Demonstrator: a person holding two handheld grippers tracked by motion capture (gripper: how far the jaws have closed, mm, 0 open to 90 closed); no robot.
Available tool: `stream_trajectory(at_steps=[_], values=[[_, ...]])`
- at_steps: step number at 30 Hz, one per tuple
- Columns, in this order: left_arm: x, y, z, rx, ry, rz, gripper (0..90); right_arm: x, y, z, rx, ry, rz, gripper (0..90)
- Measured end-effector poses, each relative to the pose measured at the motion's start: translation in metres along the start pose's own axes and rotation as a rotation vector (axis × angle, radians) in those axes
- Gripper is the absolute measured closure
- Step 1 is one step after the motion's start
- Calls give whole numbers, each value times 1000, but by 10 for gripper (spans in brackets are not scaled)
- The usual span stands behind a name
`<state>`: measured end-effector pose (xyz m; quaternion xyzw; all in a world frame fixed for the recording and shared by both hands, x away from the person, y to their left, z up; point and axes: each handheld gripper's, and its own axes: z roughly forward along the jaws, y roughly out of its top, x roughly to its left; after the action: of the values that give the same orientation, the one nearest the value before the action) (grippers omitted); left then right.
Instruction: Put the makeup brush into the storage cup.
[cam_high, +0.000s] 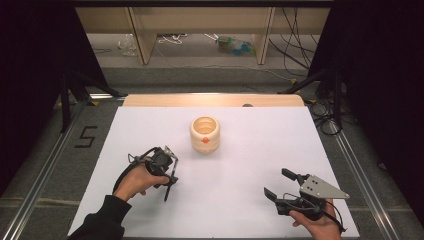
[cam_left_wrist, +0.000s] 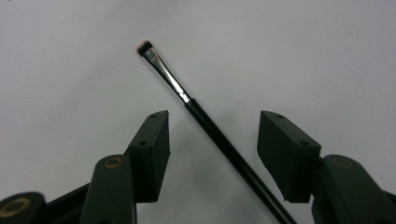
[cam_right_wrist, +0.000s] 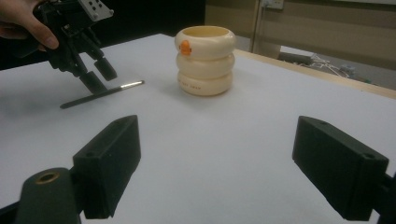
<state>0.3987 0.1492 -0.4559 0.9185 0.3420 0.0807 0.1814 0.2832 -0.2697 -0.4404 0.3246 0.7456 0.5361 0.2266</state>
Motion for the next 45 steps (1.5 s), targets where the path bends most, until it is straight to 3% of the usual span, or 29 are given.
stream_trajectory(at_steps=[1, 2, 3, 4, 6, 11, 22, 45], values=[[0, 0, 0, -2, 0, -4, 445, 0, 0, 0, -2, 0, -1, 165], [-2, 1, 2, -14, -1, -33, 453, 0, 0, 0, -6, 0, -1, 165], [-1, 1, 0, 9, -4, -11, 459, 0, 0, 1, -10, -1, 0, 165], [-2, 1, 2, -3, -7, -29, 464, 0, 0, 1, -10, 0, 0, 165], [1, 2, 2, 21, -8, -2, 482, 0, 0, 0, -4, 1, -4, 165], [1, 2, 5, 39, -16, -26, 530, 0, -1, 2, -11, 11, -1, 165], [2, 3, 9, 70, -39, -16, 614, 1, 0, 1, 8, 12, -7, 165], [7, 11, 10, 121, -33, -13, 751, 1, -1, 2, 11, 19, -8, 171]])
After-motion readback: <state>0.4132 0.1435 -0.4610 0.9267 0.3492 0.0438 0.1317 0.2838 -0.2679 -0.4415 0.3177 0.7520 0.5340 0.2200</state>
